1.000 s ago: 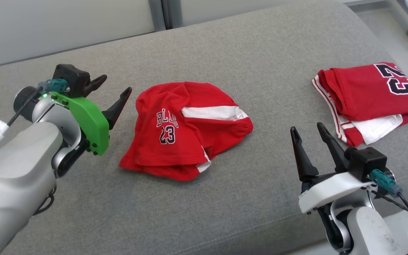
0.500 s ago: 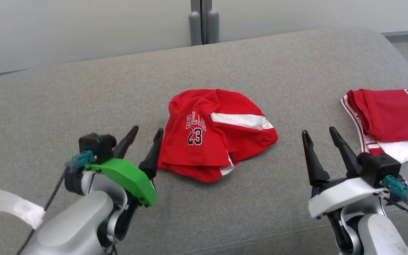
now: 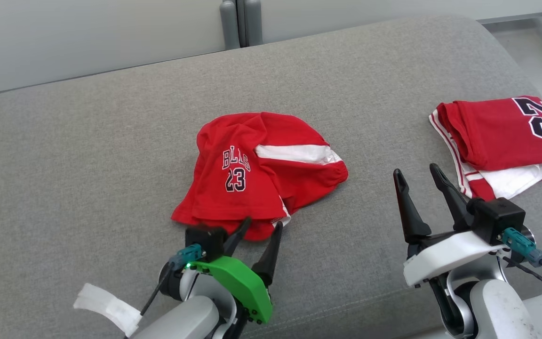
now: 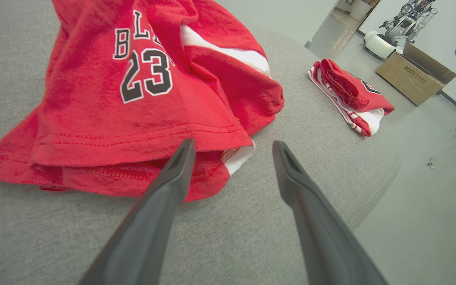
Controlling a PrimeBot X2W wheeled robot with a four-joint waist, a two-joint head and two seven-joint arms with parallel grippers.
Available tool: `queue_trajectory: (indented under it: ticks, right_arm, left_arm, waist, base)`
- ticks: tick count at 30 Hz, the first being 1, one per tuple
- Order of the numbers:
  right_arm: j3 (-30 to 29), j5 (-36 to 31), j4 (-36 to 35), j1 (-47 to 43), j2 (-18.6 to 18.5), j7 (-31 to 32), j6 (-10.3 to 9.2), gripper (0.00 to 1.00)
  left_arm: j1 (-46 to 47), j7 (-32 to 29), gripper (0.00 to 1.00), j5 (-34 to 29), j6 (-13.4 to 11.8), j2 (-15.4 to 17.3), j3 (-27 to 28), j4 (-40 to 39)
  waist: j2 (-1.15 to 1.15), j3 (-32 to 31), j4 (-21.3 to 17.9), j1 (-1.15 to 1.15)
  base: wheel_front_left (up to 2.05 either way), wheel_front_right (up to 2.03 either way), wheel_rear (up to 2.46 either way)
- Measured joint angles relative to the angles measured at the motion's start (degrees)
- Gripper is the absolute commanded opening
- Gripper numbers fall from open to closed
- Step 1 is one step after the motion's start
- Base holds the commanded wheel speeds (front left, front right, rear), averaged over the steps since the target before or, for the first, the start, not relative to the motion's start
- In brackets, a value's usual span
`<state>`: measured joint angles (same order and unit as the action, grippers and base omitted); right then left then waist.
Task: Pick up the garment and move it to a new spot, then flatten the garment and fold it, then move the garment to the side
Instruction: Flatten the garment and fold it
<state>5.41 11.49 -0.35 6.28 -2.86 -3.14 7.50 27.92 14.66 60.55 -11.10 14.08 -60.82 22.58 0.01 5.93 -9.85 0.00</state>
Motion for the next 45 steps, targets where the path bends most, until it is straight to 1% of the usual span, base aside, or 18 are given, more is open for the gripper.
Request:
queue_trajectory:
  ticks: [4, 8, 10, 16, 19, 20, 21, 22, 23, 26, 31, 33, 35, 38, 42, 44, 45]
  right_arm:
    - [-0.02, 0.01, 0.14, 0.16, -0.01, -0.18, 0.00, 1.00]
    - [0.05, 0.03, 0.22, 0.58, 0.00, -0.27, 0.00, 1.00]
    - [0.07, 0.03, 0.23, 0.71, 0.01, -0.31, 0.00, 1.00]
    - [0.02, 0.02, 0.27, 0.94, -0.01, -0.35, 0.00, 1.00]
    - [-0.03, 0.03, 0.34, 0.96, -0.01, -0.51, 0.00, 1.00]
    - [-0.08, 0.03, 0.36, 0.96, -0.01, -0.52, 0.00, 1.00]
    - [-0.14, 0.02, 0.38, 0.96, 0.00, -0.57, 0.00, 1.00]
    - [-0.23, 0.02, 0.40, 0.96, 0.00, -0.57, 0.00, 1.00]
    - [-0.38, 0.02, 0.38, 0.96, 0.00, -0.58, 0.00, 1.00]
    - [-1.21, 0.00, 0.35, 0.91, 0.00, -0.75, 0.00, 1.00]
    - [-2.08, -0.01, 0.29, 0.68, 0.00, -0.93, 0.00, 1.00]
    - [-2.09, -0.01, 0.25, 0.55, 0.00, -0.93, 0.00, 1.00]
    - [-2.14, -0.01, 0.21, 0.44, 0.00, -0.92, 0.00, 1.00]
    - [-2.08, -0.01, 0.20, 0.38, -0.01, -0.69, 0.00, 1.00]
    - [-1.96, -0.02, 0.32, 0.08, 0.00, -0.45, 0.00, 1.00]
    - [-1.62, -0.18, 0.42, 0.06, 0.00, -0.01, 0.00, 1.00]
    - [-1.52, -0.20, 0.51, 0.06, 0.02, 0.02, 0.00, 1.00]
  left_arm:
    - [0.11, -0.87, 1.00, -0.14, 1.38, -2.21, -1.36, 3.11]
    - [1.02, -0.98, 1.00, 0.42, 2.57, -3.76, -0.89, 6.89]
    - [1.45, -0.96, 1.00, 0.49, 2.59, -4.19, -0.47, 7.93]
    - [3.06, -0.11, 1.00, 2.23, 3.85, -6.95, 3.43, 11.82]
    - [3.21, 0.08, 0.99, 2.99, 4.28, -7.73, 5.32, 12.87]
    - [3.23, 0.10, 0.71, 2.81, 4.30, -7.73, 5.57, 13.19]
    - [3.23, 0.12, 0.47, 2.52, 4.30, -7.71, 5.86, 13.45]
    - [3.23, 0.12, 0.28, 2.14, 4.30, -7.67, 6.25, 13.67]
    - [3.23, 0.18, 0.00, 1.76, 4.39, -7.57, 6.66, 13.73]
    - [3.19, 0.31, 0.00, 0.64, 4.52, -6.78, 8.64, 12.79]
    - [2.01, 0.36, 0.00, -2.44, 4.05, -3.02, 11.62, 9.93]
    - [1.59, 0.35, 0.00, -2.80, 4.12, -0.96, 12.06, 8.77]
    - [1.64, -0.68, 0.00, -2.76, 4.58, 1.91, 12.63, 6.65]
    - [1.79, -4.31, 0.00, -2.33, 5.02, 6.98, 13.13, 2.22]
    - [1.72, -11.47, 0.00, 0.85, 6.17, 13.61, 13.96, -5.46]
    - [1.58, -16.10, 0.00, 2.16, 7.17, 17.12, 13.63, -8.87]
    - [1.54, -18.46, 0.00, 2.82, 8.20, 18.83, 13.07, -10.50]
  waist:
    - [0.00, 0.57, -1.52, 0.00]
    - [0.00, 1.10, -2.94, 0.00]
    - [0.00, 1.23, -3.27, 0.00]
    - [0.00, 2.04, -4.66, 0.00]
    - [0.00, 2.29, -5.03, 0.00]
    - [0.00, 2.33, -5.09, 0.00]
    - [0.00, 2.33, -5.11, 0.01]
    - [0.00, 2.32, -5.10, 0.00]
    - [0.00, 2.30, -5.05, 0.00]
    - [0.00, 2.22, -4.58, 0.00]
    - [0.00, 2.03, -3.09, 0.00]
    - [0.00, 1.92, -2.38, 0.00]
    - [0.00, 1.81, -1.64, 0.00]
    - [0.00, 1.65, -0.57, 0.00]
    - [0.00, 1.50, 0.66, 0.00]
    - [0.00, 1.46, 1.11, 0.00]
    - [0.00, 1.47, 1.28, 0.00]
  base:
    - [0.00, 0.00, 0.00]
    - [0.00, 0.00, 0.00]
    - [0.00, 0.00, 0.00]
    - [0.00, 0.00, 0.00]
    - [0.00, 0.00, 0.00]
    - [0.00, 0.00, 0.00]
    - [0.00, 0.00, 0.00]
    - [0.00, 0.00, 0.00]
    - [0.00, 0.00, 0.00]
    - [0.00, 0.00, 0.00]
    - [0.00, 0.00, 0.00]
    - [0.00, 0.00, 0.00]
    - [0.00, 0.00, 0.00]
    - [0.00, 0.00, 0.00]
    - [0.00, 0.00, 0.00]
    - [0.00, 0.00, 0.00]
    - [0.00, 0.00, 0.00]
